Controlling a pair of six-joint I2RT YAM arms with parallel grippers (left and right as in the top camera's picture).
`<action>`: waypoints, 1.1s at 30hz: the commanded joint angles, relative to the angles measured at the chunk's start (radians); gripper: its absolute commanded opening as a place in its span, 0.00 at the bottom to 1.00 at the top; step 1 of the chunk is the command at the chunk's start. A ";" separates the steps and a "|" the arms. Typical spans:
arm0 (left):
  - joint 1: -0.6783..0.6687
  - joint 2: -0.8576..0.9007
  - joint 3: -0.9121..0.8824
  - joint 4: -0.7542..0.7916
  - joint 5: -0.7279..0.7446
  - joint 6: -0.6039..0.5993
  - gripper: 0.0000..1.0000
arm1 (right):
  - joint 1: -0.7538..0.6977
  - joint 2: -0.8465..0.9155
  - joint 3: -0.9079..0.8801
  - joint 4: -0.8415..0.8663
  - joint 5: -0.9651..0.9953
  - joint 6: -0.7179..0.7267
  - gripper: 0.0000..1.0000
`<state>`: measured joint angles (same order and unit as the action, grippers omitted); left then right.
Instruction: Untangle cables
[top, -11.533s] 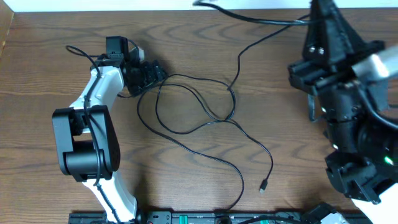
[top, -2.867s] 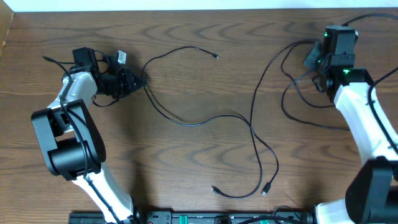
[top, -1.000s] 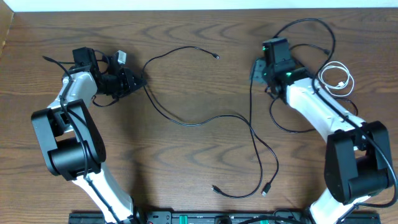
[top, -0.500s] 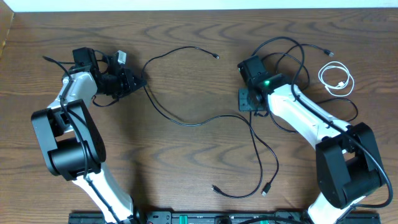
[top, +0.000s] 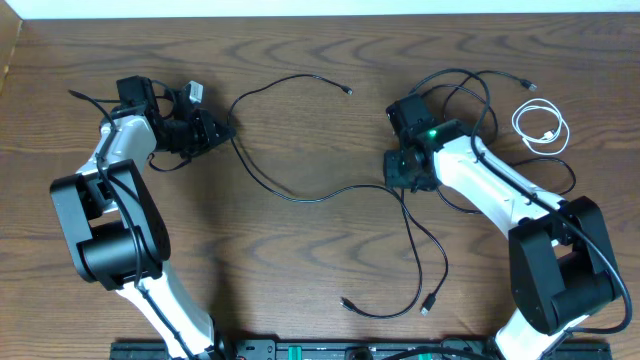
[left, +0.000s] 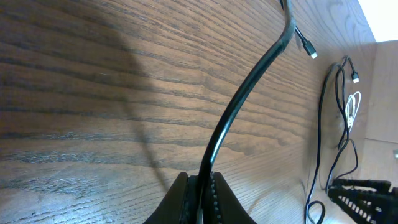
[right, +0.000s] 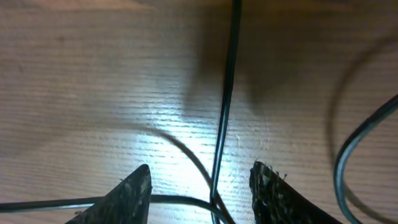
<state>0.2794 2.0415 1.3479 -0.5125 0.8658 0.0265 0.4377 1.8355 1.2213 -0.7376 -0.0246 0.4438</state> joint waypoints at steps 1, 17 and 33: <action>-0.001 0.008 0.010 0.001 0.005 0.002 0.09 | -0.004 -0.001 -0.043 0.022 -0.005 0.034 0.47; -0.001 0.008 0.010 0.001 0.005 0.002 0.09 | -0.025 0.003 -0.071 0.050 -0.014 0.049 0.28; -0.001 0.008 0.010 0.001 0.005 0.002 0.09 | -0.116 0.074 -0.071 0.072 -0.166 0.022 0.18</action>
<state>0.2794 2.0415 1.3476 -0.5121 0.8658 0.0265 0.3229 1.8984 1.1564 -0.6659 -0.1730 0.4786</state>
